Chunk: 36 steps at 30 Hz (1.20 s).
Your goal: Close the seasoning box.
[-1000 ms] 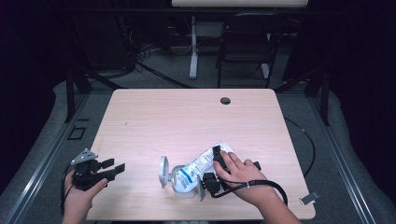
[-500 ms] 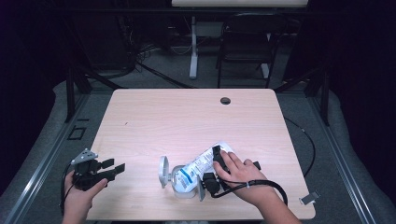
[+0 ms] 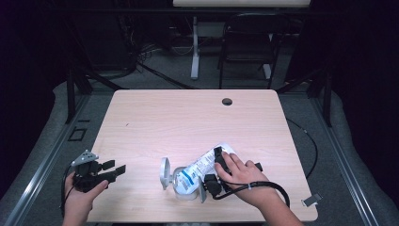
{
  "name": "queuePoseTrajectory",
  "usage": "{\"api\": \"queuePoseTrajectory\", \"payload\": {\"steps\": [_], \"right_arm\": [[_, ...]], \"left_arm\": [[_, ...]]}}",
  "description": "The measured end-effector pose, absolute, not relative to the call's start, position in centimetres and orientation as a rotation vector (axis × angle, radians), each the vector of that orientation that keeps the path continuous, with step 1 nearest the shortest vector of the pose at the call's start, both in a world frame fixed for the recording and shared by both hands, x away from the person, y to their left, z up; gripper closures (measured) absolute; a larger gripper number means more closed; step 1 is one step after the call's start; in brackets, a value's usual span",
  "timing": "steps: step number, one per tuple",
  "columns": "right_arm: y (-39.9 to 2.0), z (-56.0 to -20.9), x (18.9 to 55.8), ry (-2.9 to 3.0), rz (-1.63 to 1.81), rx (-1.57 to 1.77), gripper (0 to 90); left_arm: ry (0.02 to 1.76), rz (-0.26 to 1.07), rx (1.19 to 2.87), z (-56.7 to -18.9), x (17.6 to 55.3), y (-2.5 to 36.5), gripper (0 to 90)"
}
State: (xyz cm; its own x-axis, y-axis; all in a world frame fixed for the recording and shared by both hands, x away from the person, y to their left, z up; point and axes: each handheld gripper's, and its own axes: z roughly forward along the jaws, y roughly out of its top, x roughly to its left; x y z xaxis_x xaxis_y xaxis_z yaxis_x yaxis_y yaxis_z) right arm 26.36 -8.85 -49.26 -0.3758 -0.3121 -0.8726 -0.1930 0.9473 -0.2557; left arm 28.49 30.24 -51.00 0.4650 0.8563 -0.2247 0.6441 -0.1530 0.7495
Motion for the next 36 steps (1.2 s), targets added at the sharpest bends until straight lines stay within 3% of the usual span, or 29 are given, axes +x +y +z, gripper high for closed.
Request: {"api": "queuePoseTrajectory", "payload": {"steps": [36], "right_arm": [[-8.68, -49.13, 26.27, 1.951, -0.159, -0.381, 45.2]], "left_arm": [[1.262, 0.319, 1.887, -50.96, 28.49, 30.34, 43.7]]}}
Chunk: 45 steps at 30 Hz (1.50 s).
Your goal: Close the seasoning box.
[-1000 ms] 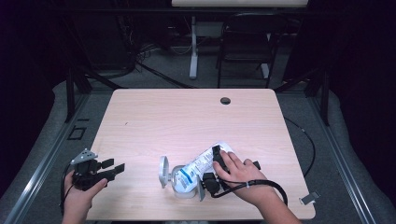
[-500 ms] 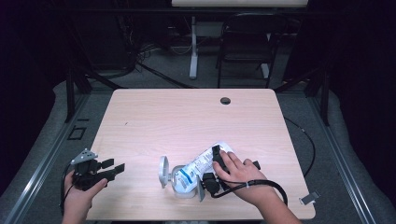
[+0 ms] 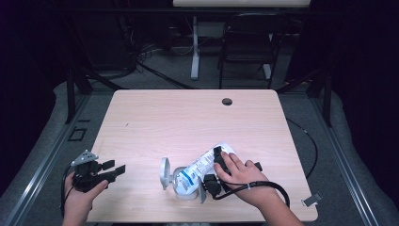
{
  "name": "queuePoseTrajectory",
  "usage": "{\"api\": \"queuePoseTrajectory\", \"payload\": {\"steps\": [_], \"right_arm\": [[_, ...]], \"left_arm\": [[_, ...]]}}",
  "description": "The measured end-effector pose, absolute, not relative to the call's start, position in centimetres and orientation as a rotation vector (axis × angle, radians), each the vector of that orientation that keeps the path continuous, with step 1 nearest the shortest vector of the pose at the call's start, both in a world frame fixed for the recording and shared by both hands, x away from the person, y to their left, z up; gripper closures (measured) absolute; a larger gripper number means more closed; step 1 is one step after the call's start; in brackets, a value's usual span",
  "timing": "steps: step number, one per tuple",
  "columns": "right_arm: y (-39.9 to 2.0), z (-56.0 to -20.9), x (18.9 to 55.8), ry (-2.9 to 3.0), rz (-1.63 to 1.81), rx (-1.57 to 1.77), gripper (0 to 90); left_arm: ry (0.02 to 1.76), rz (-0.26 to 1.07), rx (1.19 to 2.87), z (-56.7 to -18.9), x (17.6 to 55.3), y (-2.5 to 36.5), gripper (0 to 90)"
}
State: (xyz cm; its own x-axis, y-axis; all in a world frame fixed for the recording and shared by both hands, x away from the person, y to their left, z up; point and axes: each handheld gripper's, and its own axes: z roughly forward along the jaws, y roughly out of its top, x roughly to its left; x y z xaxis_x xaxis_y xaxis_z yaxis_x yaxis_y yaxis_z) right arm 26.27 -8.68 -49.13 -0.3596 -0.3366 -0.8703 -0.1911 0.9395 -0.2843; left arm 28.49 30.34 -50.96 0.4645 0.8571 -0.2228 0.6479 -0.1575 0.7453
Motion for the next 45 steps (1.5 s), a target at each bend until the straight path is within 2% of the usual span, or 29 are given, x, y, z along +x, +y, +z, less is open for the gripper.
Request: {"api": "queuePoseTrajectory", "payload": {"steps": [45], "right_arm": [[-8.52, -49.02, 26.23, 1.947, -0.172, -0.374, 47.2]], "left_arm": [[1.268, 0.316, 1.880, -51.04, 28.51, 30.45, 43.7]]}}
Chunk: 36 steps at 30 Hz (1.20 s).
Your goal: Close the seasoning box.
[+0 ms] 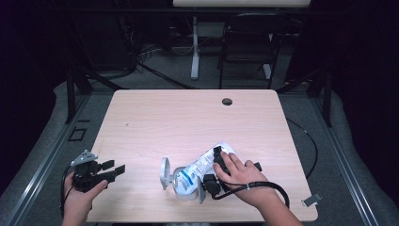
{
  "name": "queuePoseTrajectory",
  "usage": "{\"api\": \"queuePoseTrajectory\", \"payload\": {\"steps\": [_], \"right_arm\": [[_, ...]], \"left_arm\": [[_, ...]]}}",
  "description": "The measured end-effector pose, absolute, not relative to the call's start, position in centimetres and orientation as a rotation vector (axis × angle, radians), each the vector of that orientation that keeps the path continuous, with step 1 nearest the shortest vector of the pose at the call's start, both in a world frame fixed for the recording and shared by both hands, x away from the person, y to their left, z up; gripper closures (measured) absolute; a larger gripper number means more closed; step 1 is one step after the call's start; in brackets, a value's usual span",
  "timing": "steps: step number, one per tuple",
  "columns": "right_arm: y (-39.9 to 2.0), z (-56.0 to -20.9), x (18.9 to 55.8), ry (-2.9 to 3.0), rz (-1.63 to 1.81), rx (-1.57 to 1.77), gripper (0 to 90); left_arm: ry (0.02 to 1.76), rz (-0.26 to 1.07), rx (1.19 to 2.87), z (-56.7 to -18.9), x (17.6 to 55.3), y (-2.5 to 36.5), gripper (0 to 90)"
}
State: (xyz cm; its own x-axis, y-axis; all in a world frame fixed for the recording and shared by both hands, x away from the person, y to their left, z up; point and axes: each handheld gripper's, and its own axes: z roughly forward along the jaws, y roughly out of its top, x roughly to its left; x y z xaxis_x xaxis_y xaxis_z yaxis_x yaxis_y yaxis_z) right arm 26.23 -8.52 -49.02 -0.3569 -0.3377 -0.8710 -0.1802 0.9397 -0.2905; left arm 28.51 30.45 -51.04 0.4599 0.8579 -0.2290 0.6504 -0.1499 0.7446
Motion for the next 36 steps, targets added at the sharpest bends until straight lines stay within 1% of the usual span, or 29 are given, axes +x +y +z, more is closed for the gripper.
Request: {"api": "queuePoseTrajectory", "payload": {"steps": [36], "right_arm": [[-8.51, -49.03, 26.18, 1.939, -0.169, -0.380, 48.6]], "left_arm": [[1.269, 0.317, 1.879, -51.01, 28.51, 30.48, 43.7]]}}
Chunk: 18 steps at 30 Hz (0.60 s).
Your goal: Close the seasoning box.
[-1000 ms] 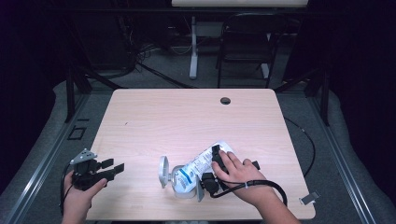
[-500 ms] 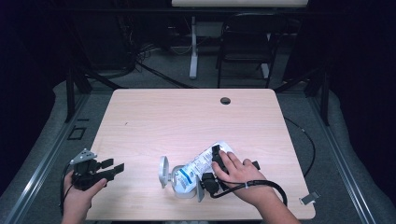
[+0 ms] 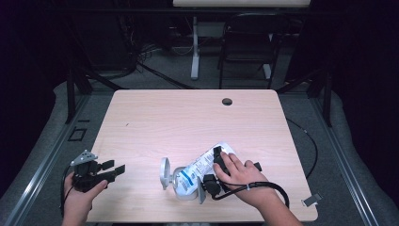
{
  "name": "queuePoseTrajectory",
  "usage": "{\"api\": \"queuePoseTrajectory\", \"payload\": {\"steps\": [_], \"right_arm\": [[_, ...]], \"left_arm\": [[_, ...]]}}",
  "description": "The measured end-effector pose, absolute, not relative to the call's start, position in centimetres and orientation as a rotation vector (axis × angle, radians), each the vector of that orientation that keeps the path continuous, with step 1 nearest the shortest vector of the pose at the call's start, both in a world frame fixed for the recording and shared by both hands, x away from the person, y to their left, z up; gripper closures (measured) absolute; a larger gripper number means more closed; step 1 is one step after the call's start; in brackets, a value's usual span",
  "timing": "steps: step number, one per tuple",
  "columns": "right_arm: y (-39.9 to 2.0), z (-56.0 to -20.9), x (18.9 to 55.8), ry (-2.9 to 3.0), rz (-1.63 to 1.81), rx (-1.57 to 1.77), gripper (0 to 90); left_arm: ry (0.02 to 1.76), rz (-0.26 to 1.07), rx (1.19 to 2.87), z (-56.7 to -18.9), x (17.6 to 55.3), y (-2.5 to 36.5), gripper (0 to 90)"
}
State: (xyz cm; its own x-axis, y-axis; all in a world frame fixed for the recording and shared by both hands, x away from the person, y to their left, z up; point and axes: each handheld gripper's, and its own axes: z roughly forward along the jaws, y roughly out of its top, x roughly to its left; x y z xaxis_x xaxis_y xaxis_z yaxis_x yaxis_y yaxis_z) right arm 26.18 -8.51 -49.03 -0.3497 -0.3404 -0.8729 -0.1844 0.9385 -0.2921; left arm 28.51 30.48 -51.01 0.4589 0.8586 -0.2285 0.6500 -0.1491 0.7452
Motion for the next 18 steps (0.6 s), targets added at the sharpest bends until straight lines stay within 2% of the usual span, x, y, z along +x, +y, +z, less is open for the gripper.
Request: {"api": "queuePoseTrajectory", "payload": {"steps": [18], "right_arm": [[-8.51, -49.03, 26.16, 1.936, -0.167, -0.383, 49.1]], "left_arm": [[1.270, 0.318, 1.873, -51.15, 28.56, 30.49, 43.7]]}}
